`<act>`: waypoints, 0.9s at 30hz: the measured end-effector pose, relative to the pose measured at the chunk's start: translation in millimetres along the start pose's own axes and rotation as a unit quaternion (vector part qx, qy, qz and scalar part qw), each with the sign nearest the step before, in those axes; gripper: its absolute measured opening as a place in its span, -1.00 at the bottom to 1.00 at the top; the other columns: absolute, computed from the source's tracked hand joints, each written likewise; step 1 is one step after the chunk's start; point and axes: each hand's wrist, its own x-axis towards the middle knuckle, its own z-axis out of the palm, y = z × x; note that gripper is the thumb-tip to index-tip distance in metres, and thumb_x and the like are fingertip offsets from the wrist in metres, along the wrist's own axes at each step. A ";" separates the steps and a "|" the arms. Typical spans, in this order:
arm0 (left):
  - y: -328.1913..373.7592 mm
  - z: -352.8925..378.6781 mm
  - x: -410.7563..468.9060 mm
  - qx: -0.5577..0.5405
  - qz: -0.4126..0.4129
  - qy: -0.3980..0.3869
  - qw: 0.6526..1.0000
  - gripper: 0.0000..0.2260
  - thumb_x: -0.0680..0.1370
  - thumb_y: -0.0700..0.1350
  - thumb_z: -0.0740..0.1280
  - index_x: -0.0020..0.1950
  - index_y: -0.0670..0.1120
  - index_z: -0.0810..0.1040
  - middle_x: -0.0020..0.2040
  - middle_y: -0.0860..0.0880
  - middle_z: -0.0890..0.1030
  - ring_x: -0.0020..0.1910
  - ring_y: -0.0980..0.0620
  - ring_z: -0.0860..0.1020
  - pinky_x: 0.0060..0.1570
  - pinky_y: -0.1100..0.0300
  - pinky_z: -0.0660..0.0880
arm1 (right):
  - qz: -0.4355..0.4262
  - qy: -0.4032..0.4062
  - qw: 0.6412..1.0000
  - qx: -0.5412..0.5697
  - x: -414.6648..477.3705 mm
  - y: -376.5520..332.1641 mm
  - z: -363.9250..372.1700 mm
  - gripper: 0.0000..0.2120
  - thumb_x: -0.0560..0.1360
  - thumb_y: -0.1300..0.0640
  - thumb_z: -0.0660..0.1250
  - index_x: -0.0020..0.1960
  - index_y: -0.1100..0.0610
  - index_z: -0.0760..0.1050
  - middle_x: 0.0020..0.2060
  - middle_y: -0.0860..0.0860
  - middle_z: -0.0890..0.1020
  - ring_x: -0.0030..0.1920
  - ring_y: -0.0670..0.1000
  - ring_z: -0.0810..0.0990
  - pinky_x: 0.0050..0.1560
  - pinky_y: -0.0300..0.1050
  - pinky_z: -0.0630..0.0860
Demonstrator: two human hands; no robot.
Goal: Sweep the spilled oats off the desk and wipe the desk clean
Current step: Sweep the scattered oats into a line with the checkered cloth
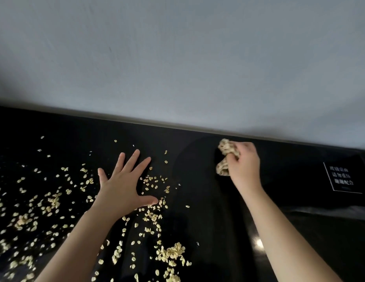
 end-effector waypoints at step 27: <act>-0.1 13.7 -75.2 -0.008 -0.037 -0.084 0.996 0.07 0.30 0.23 0.51 0.54 0.21 -0.20 0.52 0.15 -0.36 0.52 0.00 -0.32 0.39 -0.38 0.02 | -0.197 -0.188 0.962 0.025 -42.7 -28.4 -1.4 -0.69 0.46 0.35 0.33 0.17 0.16 0.60 0.07 -0.06 0.50 0.07 -0.12 0.51 0.16 -0.20 0.50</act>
